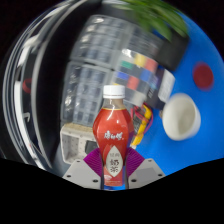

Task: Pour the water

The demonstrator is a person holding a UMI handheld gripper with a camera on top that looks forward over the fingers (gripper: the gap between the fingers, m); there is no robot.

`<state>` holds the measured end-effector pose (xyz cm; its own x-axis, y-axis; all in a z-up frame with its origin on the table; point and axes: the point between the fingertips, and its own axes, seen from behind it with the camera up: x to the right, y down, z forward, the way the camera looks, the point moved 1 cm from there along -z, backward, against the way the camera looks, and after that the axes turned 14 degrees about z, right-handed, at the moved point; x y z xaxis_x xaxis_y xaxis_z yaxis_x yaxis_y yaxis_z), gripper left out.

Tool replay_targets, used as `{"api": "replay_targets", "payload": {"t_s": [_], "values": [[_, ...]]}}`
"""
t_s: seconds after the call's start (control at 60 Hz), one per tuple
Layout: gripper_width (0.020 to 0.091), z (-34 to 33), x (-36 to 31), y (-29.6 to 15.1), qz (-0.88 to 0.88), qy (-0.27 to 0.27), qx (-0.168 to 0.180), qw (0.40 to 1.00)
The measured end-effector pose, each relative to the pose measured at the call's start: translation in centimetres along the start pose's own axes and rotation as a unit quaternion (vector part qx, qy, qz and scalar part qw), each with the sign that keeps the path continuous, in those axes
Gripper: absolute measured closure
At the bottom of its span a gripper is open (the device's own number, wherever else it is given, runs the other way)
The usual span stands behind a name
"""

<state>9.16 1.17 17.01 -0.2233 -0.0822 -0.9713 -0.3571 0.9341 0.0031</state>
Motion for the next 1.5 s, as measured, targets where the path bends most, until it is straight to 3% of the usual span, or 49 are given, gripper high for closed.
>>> {"api": "replay_targets", "payload": {"t_s": [0.133,0.317,0.483,0.633,1.0,1.133,1.367,1.417,1.45,1.5], "values": [[0.0831,-1.5,-3.9,-3.3,-0.22,0.014,0.017,0.975],[0.0829,-4.2,-6.7,-9.3,-0.397,0.037,0.078,0.914],[0.083,-6.8,-5.3,-16.7,-0.463,0.067,0.137,0.873],[0.0807,-8.4,-0.9,-23.1,-0.507,0.131,0.171,0.835],[0.0812,-7.0,10.6,-26.8,-0.526,0.17,0.143,0.821],[0.0802,-7.3,10.7,-26.4,-0.529,0.141,0.155,0.822],[0.0637,-7.2,11.0,-26.2,-0.54,0.153,0.15,0.814],[0.0557,-7.4,11.6,-25.7,-0.537,0.163,0.138,0.816],[0.0456,-7.6,12.1,-25.4,-0.538,0.17,0.132,0.815],[0.0411,-8.2,12.1,-24.9,-0.53,0.167,0.134,0.82]]}}
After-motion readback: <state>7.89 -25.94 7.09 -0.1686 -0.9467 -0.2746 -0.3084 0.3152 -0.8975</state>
